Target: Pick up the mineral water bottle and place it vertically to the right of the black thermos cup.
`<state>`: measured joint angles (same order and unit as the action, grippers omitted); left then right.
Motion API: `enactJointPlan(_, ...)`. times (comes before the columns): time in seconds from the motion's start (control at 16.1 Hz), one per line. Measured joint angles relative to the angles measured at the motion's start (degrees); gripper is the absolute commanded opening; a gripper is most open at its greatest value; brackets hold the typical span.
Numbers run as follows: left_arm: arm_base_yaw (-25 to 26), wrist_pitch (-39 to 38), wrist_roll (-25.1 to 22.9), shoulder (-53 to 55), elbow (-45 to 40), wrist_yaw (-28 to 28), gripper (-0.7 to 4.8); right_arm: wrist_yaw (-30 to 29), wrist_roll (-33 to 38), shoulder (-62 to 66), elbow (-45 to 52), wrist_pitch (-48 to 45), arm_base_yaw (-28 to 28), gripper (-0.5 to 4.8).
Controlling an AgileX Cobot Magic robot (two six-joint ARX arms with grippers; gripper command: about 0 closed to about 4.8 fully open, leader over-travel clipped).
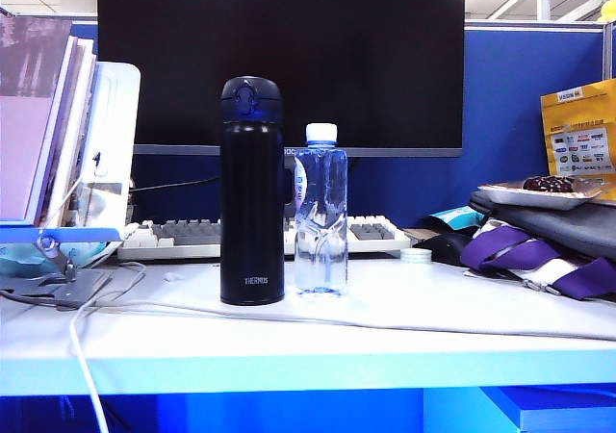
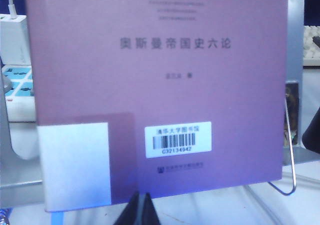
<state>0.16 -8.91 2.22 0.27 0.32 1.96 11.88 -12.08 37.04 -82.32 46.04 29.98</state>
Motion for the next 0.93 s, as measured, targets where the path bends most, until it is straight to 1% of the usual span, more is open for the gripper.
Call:
enactJointPlan(0.06, 0.0, 0.0, 0.0, 0.0, 0.0, 0.0, -0.05, -0.6, 0.0, -2.9, 8.2, -5.5, -1.0, -0.05)
enactJointPlan(0.19, 0.0, 0.0, 0.0, 0.0, 0.0, 0.0, -0.05, -4.3, 0.0, -7.5, 24.3, -19.6, -4.9, -0.05)
enactJointPlan(0.31, 0.0, 0.0, 0.0, 0.0, 0.0, 0.0, -0.05, -8.1, 1.0, -11.0, 37.0, -27.2, -8.7, -0.04)
enactJointPlan(0.37, 0.0, 0.0, 0.0, 0.0, 0.0, 0.0, -0.05, -8.7, 2.6, -12.2, 41.8, -29.8, -10.2, -0.04)
enactJointPlan(0.43, 0.0, 0.0, 0.0, 0.0, 0.0, 0.0, -0.05, -9.1, 4.4, -14.5, 49.3, -32.3, -12.7, -0.05)
enactJointPlan(0.56, 0.0, 0.0, 0.0, 0.0, 0.0, 0.0, -0.05, -10.3, 6.5, -16.5, 55.3, -33.3, -15.0, -0.05)
enactJointPlan(0.74, 0.0, 0.0, 0.0, 0.0, 0.0, 0.0, -0.05, -10.7, 7.3, -22.1, 63.9, -36.7, -17.8, -0.05)
enactJointPlan(0.93, 0.0, 0.0, 0.0, 0.0, 0.0, 0.0, -0.05, -15.3, 7.4, -28.9, 70.1, -36.7, -20.3, -0.05)
